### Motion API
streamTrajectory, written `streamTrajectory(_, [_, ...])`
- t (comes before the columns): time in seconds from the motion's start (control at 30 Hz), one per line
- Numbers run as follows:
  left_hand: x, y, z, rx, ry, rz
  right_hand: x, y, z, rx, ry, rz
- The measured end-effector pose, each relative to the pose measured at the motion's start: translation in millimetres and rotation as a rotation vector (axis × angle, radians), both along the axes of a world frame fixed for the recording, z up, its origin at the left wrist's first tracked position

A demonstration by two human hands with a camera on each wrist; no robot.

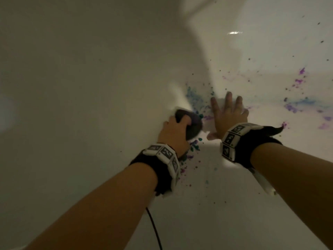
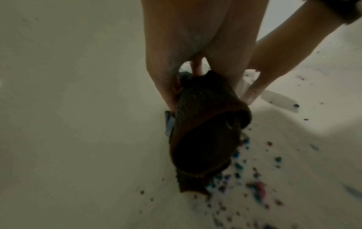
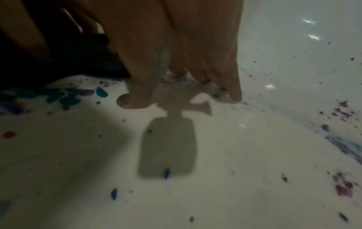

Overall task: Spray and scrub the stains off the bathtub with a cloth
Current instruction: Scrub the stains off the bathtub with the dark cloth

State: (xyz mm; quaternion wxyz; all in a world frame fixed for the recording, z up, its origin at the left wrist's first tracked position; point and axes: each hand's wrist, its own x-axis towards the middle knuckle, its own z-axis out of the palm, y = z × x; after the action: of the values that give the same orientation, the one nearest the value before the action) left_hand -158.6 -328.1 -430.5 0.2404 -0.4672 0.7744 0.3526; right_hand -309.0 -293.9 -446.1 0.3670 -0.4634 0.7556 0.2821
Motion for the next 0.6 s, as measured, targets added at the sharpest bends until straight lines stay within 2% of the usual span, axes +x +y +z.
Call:
streamTrajectory(0.07, [1, 3, 5, -0.010, 0.059, -0.002, 0, 0, 1, 0.002, -0.004, 0.007])
streamTrajectory(0.13, [12, -4, 15, -0.139, 0.066, 0.123, -2, -1, 6, 0.011, -0.022, 0.018])
streamTrajectory(0.2, [33, -18, 25, -0.265, 0.013, 0.306, -7, -1, 12, 0.008, -0.049, 0.022])
streamTrajectory(0.27, [62, -29, 30, -0.305, -0.133, 0.419, -14, 2, 15, -0.030, -0.067, 0.018])
streamTrajectory(0.37, [100, -26, 20, -0.194, -0.448, 0.451, -22, 13, 15, -0.064, -0.083, 0.006])
streamTrajectory(0.43, [107, -20, 7, -0.117, -0.588, 0.436, -24, 18, 11, -0.055, -0.086, 0.022])
streamTrajectory(0.53, [86, -20, -3, 0.007, -0.658, 0.388, -25, 18, 3, -0.049, -0.039, 0.108])
streamTrajectory(0.6, [63, -7, 0, 0.106, -0.613, 0.352, -24, 16, 2, -0.047, -0.035, 0.138])
